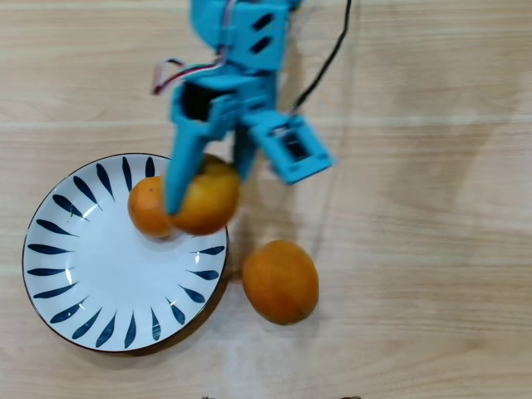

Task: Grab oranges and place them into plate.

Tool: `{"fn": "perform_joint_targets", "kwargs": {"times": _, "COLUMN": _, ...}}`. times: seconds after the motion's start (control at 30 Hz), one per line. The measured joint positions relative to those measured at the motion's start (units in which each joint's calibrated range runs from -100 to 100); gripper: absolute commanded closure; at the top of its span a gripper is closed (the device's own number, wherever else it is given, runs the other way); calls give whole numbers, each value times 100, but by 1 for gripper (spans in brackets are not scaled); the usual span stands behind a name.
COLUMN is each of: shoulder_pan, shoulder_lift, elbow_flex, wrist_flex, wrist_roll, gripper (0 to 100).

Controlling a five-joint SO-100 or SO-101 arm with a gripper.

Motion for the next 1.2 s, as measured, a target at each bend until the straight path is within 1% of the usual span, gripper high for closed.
{"fn": "perform_joint_targets", "kwargs": {"times": 0.1, "shoulder_pan": 566, "shoulder_lift": 118, "elbow_flex": 35, "wrist_flex": -276, "wrist_roll": 172, "gripper": 75}}
{"fn": "perform_joint_targets", "kwargs": {"times": 0.2, "shoulder_pan": 903, "shoulder_lift": 559, "elbow_flex": 27, "wrist_flex": -663, "wrist_roll": 261, "gripper": 76}}
{"fn": "perform_joint_targets", "kwargs": {"times": 0.4, "shoulder_pan": 1106, "shoulder_lift": 1845, "elbow_flex": 35, "wrist_flex": -1490, "wrist_roll": 266, "gripper": 75}}
{"fn": "perform_joint_targets", "kwargs": {"times": 0.5, "shoulder_pan": 1123, "shoulder_lift": 2404, "elbow_flex": 0, "wrist_flex": -1731, "wrist_roll": 256, "gripper": 75}}
{"fn": "perform_joint_targets", "kwargs": {"times": 0.67, "shoulder_pan": 1114, "shoulder_lift": 2768, "elbow_flex": -381, "wrist_flex": -1740, "wrist_roll": 209, "gripper": 64}}
{"fn": "perform_joint_targets", "kwargs": {"times": 0.93, "shoulder_pan": 1123, "shoulder_lift": 2785, "elbow_flex": -469, "wrist_flex": -1611, "wrist_roll": 136, "gripper": 65}}
{"fn": "perform_joint_targets", "kwargs": {"times": 1.0, "shoulder_pan": 1123, "shoulder_lift": 2759, "elbow_flex": -478, "wrist_flex": -1421, "wrist_roll": 136, "gripper": 68}}
{"fn": "perform_joint_targets", "kwargs": {"times": 1.03, "shoulder_pan": 1123, "shoulder_lift": 2717, "elbow_flex": -478, "wrist_flex": -1275, "wrist_roll": 136, "gripper": 71}}
{"fn": "perform_joint_targets", "kwargs": {"times": 1.2, "shoulder_pan": 1114, "shoulder_lift": 2074, "elbow_flex": -487, "wrist_flex": -422, "wrist_roll": 136, "gripper": 98}}
